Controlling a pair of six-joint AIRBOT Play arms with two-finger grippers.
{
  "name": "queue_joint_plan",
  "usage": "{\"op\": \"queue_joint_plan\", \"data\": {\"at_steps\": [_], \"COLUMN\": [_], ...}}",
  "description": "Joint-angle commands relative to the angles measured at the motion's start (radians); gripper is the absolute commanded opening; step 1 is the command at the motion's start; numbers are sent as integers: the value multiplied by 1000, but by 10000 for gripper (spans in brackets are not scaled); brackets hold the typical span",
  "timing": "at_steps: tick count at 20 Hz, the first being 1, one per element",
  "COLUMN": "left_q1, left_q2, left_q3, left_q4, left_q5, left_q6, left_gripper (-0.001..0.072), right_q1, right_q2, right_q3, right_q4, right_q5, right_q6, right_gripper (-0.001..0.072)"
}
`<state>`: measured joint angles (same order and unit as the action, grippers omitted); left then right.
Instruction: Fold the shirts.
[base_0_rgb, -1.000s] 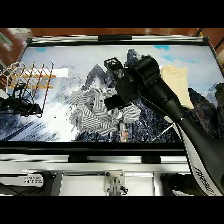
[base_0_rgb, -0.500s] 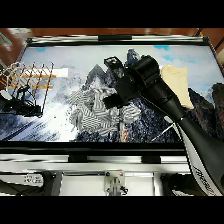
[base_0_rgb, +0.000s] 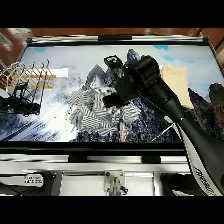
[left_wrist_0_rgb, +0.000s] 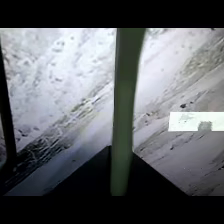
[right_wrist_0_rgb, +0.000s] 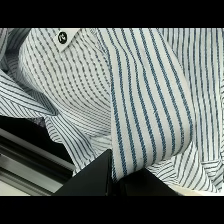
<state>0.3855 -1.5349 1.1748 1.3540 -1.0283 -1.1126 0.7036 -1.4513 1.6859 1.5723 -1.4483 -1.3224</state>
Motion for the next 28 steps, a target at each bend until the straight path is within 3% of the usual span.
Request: {"op": "queue_joint_plan", "data": {"at_steps": [1,5,9,13,15,19,22,28], "left_q1": [1,0,-62,-293,-435,-669,-814,-1013], "left_q2": [74,221,441,719,885,1142,1182,1070], "left_q3": [36,59,58,-8,-145,-423,-520,-547], "left_q4": [-5,-79,-184,-159,-107,-105,-104,15], "left_q5": [9,2,-91,-396,-432,-437,-454,-480], "left_q6": [-51,-92,-92,-113,-154,-251,-254,-196], "left_gripper": [61,61,61,60,59,59,58,58], "right_q1": [1,0,0,0,-15,-108,-149,-159], "right_q2": [0,5,33,55,59,59,59,59], "right_q3": [1,3,4,4,4,4,5,11], "right_q4": [-1,-25,-133,-275,-337,-307,-290,-286], "right_q5": [2,-1,-22,-117,-133,-130,-129,-83], "right_q6": [1,2,2,-2,-37,-52,-83,-98], "right_gripper": [82,82,82,82,81,81,81,81]}}
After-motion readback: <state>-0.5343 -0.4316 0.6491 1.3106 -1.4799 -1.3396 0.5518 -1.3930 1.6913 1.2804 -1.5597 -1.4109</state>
